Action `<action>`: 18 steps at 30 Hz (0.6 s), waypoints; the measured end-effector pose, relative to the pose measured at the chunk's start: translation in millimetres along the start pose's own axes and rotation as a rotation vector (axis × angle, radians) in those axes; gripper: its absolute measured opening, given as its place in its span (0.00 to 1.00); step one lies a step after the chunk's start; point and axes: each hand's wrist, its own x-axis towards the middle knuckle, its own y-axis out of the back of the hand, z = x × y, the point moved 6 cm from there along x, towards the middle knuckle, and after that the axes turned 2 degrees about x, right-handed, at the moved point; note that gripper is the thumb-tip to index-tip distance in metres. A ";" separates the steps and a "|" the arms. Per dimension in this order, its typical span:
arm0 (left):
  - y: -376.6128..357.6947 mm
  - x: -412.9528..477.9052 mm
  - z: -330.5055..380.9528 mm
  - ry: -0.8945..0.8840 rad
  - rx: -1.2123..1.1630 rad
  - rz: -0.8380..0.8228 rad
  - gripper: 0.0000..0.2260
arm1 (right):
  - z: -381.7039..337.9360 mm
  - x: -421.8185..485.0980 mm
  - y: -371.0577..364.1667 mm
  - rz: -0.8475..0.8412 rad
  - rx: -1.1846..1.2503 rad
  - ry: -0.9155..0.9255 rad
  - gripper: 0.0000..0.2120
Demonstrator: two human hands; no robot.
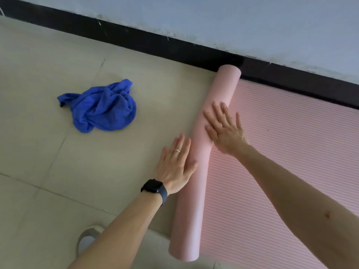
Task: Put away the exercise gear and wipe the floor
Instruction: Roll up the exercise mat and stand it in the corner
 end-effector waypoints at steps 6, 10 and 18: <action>-21.8 2.5 30.0 -0.054 0.048 0.013 0.31 | -5.7 -9.2 39.3 0.223 0.212 -0.055 0.20; -29.1 2.9 63.0 -0.067 0.011 0.061 0.30 | -22.1 12.3 43.9 0.105 0.027 0.020 0.27; -0.8 17.8 62.5 -0.160 -0.012 0.023 0.28 | 55.3 -38.5 10.7 0.027 0.011 -0.072 0.26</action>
